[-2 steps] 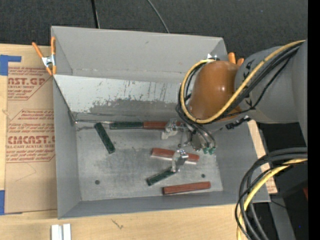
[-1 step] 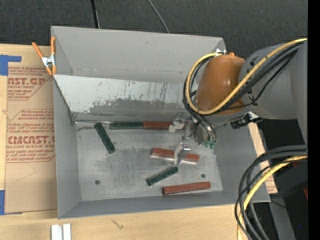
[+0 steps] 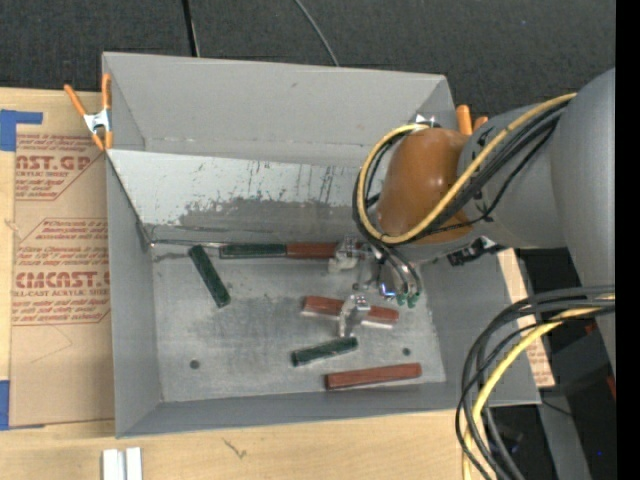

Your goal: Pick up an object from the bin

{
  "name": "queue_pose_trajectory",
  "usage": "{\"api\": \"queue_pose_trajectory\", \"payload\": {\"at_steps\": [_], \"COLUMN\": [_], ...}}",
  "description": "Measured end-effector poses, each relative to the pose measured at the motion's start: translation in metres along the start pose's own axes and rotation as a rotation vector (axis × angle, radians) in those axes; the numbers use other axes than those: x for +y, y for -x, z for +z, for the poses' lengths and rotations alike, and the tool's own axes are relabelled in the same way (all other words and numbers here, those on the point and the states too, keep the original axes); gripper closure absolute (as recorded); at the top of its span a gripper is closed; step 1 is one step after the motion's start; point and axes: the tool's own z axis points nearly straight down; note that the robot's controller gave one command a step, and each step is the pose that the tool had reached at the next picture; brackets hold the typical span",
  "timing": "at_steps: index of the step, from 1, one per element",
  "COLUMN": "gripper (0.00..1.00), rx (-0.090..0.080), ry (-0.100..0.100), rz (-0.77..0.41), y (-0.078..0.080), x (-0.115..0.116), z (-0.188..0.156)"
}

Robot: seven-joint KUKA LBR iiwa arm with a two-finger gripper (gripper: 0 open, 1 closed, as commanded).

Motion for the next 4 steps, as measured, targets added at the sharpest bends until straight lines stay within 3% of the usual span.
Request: {"api": "queue_pose_trajectory", "payload": {"at_steps": [1, 2, 4], "gripper": [1.0, 1.0, 1.0], "rx": [-0.017, -0.016, 0.009], "ry": [0.006, 0.006, 0.002], "rz": [0.043, 0.049, 0.048], "y": [0.008, 0.007, 0.002], "x": [-0.003, -0.004, -0.004], "z": [-0.001, -0.002, -0.024]}}
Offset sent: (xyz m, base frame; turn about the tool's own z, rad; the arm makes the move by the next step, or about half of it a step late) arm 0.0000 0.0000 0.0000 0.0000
